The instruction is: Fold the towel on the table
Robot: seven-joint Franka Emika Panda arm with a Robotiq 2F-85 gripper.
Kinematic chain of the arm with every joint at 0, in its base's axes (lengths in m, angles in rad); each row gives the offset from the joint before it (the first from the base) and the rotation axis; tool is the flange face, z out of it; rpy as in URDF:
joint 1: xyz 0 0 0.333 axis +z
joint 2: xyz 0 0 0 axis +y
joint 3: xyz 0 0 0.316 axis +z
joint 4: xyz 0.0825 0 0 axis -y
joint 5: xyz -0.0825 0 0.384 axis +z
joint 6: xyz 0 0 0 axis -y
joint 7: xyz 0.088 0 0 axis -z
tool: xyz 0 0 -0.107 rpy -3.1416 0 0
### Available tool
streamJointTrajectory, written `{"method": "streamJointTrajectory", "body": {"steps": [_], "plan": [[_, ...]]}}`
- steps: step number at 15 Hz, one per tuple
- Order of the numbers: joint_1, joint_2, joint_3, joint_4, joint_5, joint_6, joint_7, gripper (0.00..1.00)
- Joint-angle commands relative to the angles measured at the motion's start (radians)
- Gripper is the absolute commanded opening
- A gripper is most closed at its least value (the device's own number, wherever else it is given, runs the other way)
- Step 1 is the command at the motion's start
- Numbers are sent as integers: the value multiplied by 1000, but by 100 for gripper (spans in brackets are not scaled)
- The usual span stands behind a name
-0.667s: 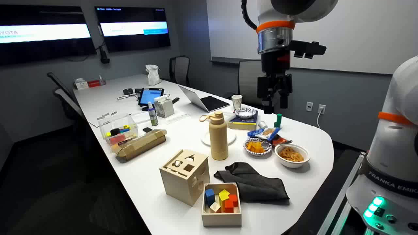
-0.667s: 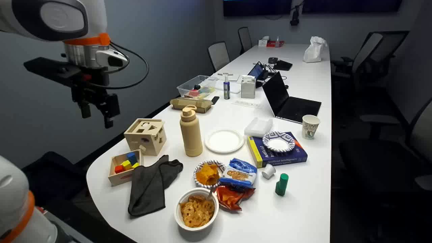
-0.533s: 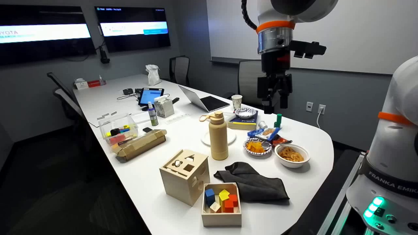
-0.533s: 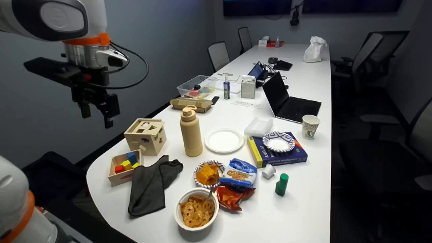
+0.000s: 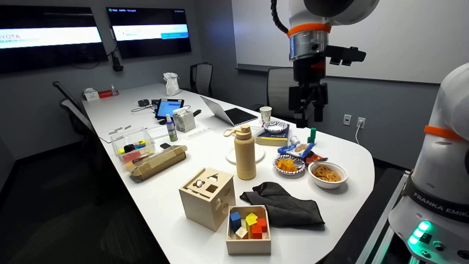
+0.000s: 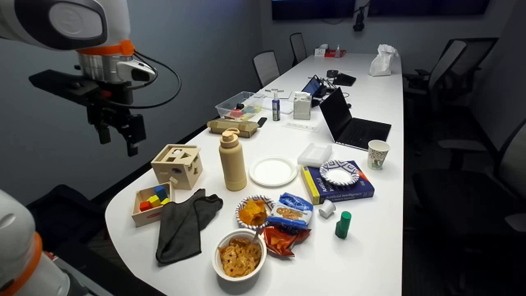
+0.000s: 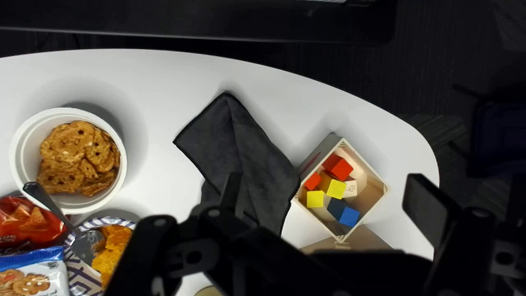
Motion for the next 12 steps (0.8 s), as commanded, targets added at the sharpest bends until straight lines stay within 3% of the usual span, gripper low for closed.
{"method": "streamJointTrajectory", "body": {"steps": [1,6,12], "plan": [[-10,0,9,2,6,-3,-6,100],[-10,0,9,2,6,-3,-6,100],[1,158,-25,21,30,159,-101,100]]}}
